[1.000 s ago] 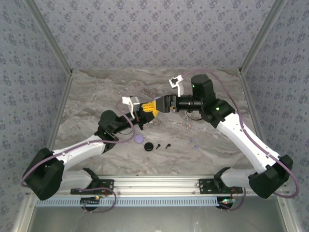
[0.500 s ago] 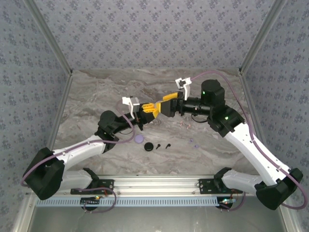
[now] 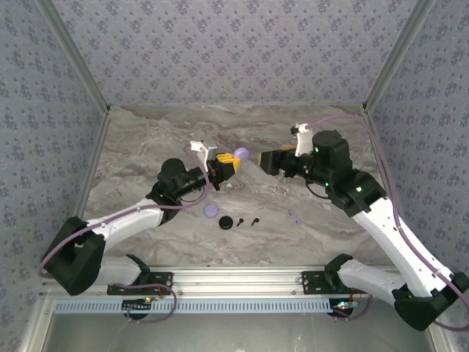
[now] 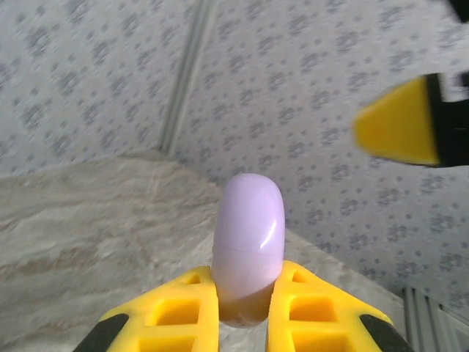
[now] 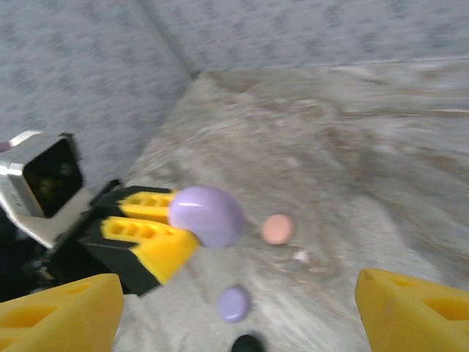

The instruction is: Insert the wireless bluetooth earbuds into the charging case

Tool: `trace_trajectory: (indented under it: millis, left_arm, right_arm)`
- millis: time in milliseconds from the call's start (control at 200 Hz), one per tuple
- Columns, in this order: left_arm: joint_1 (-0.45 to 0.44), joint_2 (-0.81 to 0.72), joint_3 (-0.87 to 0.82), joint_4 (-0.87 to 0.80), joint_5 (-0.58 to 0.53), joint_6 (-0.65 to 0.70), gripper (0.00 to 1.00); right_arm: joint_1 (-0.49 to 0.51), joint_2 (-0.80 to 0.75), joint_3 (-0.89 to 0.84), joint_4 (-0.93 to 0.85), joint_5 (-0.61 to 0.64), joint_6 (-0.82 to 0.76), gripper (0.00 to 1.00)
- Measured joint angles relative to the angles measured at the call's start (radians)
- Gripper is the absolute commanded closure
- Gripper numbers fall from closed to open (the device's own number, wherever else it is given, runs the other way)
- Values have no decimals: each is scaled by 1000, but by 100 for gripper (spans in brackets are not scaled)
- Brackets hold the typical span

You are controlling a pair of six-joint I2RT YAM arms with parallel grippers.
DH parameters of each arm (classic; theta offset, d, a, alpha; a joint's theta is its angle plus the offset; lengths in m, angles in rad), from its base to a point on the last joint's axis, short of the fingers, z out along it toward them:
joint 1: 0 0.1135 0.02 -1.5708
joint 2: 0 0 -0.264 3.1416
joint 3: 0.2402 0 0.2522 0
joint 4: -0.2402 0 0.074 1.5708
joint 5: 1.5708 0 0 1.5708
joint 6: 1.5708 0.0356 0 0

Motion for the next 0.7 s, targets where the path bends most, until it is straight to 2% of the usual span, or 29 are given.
trace_trajectory:
  millis: [130,250,495,665,700]
  left_arm:
    - [40,101,57,-93,-13,-46,100]
    - [55,221,144,-209,-24,-59,100]
    - [55,485,347,-383,-46,-75,100]
    - [60,647,469,-456,-41,-87,100]
    - [62,673,490,-467,-37,-91,97]
  right_arm:
    - [-35,-56,-69,-104,151,67,13]
    - [-54,-106,-152,-169,217,114,12]
    - [-101,-224,-211,-257,258,151,12]
    - [-120,-247,-211,-284,260,151,12]
    - [-122,-247,-211,-287,260,151,12]
